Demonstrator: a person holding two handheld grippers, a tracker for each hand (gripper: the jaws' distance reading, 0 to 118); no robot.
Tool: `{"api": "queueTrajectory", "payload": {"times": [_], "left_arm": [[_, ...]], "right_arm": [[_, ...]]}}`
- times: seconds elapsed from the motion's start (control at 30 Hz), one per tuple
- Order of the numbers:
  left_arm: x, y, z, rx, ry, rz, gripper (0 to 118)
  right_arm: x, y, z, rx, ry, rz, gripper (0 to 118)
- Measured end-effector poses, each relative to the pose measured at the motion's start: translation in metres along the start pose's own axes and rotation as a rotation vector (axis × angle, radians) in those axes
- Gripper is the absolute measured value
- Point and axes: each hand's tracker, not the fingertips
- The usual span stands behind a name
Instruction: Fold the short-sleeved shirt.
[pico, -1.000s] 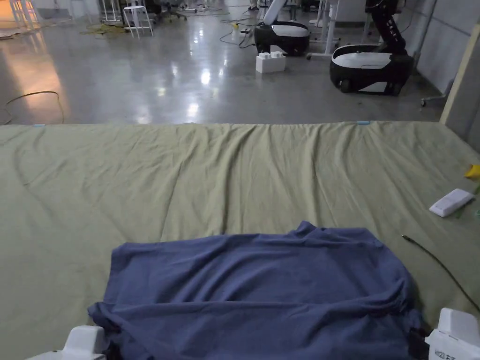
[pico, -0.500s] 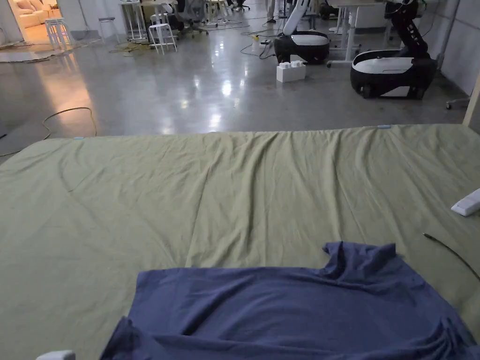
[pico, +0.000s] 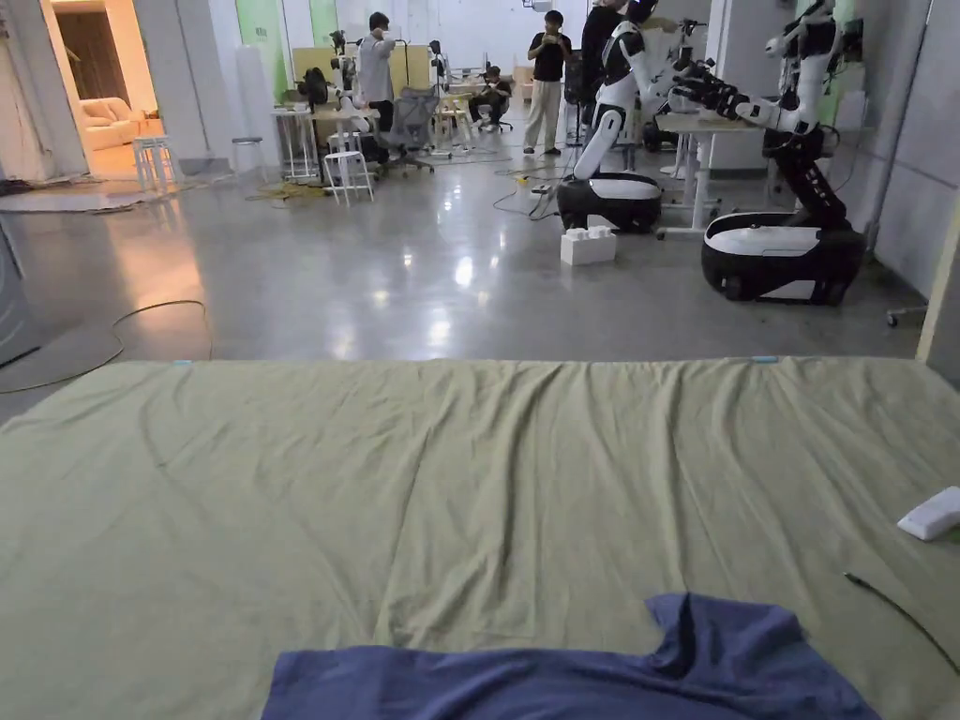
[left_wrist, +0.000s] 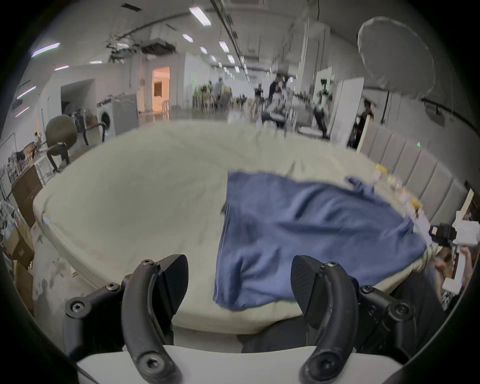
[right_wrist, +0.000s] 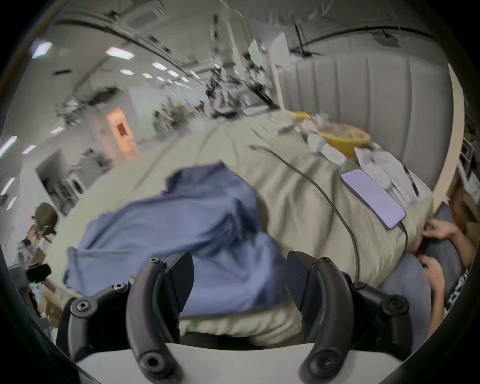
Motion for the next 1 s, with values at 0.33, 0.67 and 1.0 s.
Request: {"api": "queueTrajectory", "payload": {"times": [0.33, 0.67, 1.0], "left_arm": [[0.066, 0.060, 0.123, 0.310, -0.041, -0.138, 83], [0.100, 0.073, 0.160, 0.491, -0.060, -0.219, 38], [0.096, 0.072, 0.160, 0.429, -0.105, -0.143, 0]], "right_arm": [[-0.079, 0.044, 0.108, 0.337, 0.089, 0.148, 78], [-0.127, 0.057, 0.133, 0.396, 0.136, 0.303, 24], [-0.133, 0.062, 0.132, 0.385, 0.160, 0.295, 0]]}}
